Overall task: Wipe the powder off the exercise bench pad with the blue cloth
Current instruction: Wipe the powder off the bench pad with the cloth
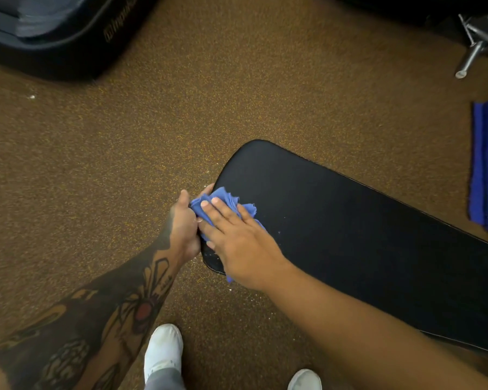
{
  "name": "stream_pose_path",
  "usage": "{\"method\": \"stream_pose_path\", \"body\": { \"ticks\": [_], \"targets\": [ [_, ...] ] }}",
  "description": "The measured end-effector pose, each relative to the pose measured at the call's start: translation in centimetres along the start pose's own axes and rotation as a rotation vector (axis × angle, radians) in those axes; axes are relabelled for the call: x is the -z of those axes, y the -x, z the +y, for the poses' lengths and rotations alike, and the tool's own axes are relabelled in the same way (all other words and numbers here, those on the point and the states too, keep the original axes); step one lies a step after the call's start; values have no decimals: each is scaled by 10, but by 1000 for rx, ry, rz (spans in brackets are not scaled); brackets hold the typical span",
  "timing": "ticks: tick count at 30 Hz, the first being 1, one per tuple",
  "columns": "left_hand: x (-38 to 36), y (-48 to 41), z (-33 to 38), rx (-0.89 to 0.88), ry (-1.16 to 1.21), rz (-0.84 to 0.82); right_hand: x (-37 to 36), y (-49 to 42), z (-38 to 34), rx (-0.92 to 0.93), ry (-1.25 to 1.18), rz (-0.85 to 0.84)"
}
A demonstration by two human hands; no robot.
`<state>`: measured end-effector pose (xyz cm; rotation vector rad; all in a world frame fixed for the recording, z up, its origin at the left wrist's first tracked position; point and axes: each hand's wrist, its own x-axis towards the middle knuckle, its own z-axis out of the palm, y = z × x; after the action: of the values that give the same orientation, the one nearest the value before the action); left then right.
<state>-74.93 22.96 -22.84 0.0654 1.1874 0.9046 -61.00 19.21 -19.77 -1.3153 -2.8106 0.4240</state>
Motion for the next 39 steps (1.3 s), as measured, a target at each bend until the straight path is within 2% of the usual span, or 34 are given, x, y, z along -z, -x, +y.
{"method": "stream_pose_path", "body": {
  "ticks": [2, 5, 6, 10, 12, 14, 17, 18, 22, 24, 27, 28, 30, 33, 35, 37, 39],
  "targets": [
    [-1, 1, 0, 7, -21, -7, 3, -8, 11, -67, 19, 50],
    [-1, 1, -1, -1, -35, -31, 7, -21, 3, -317, -45, 97],
    [0, 0, 0, -5, -23, -24, 4, -20, -6, -327, -43, 123],
    [4, 0, 2, 2, 24, 20, -8, 8, -20, -27, 40, 41],
    [5, 0, 2, 17, 9, 12, -8, 11, -3, -10, 116, 17],
    [1, 0, 2, 12, -65, -26, -3, 7, 17, -172, 107, 103],
    [-3, -2, -1, 21, -155, -77, 4, 0, 18, -471, -74, 163],
    [-3, -2, -2, 31, -165, -80, 2, 2, 6, -466, -78, 178],
    [0, -1, 1, 138, -213, -99, -12, 24, -19, -175, 9, 91],
    [-1, 1, 3, 138, -216, -123, -7, 20, -3, -216, 24, 122],
    [-4, 2, 3, 93, -208, -146, 3, -2, 7, -429, -76, 142],
    [-4, 2, 3, 91, -199, -143, 2, -5, 1, -441, -101, 153],
    [-2, 1, 3, 117, -174, -148, -4, 2, -16, -308, -39, 169],
    [3, 2, 6, 171, -189, -174, -11, 33, -24, -37, 82, 67],
    [3, 4, 8, 185, -181, -196, -10, 41, -9, 45, 160, 38],
    [3, 4, 6, 178, -179, -190, -9, 32, 7, -13, 192, 92],
    [4, 3, 5, 133, -181, -160, -2, 14, 12, -219, 88, 157]
  ]
}}
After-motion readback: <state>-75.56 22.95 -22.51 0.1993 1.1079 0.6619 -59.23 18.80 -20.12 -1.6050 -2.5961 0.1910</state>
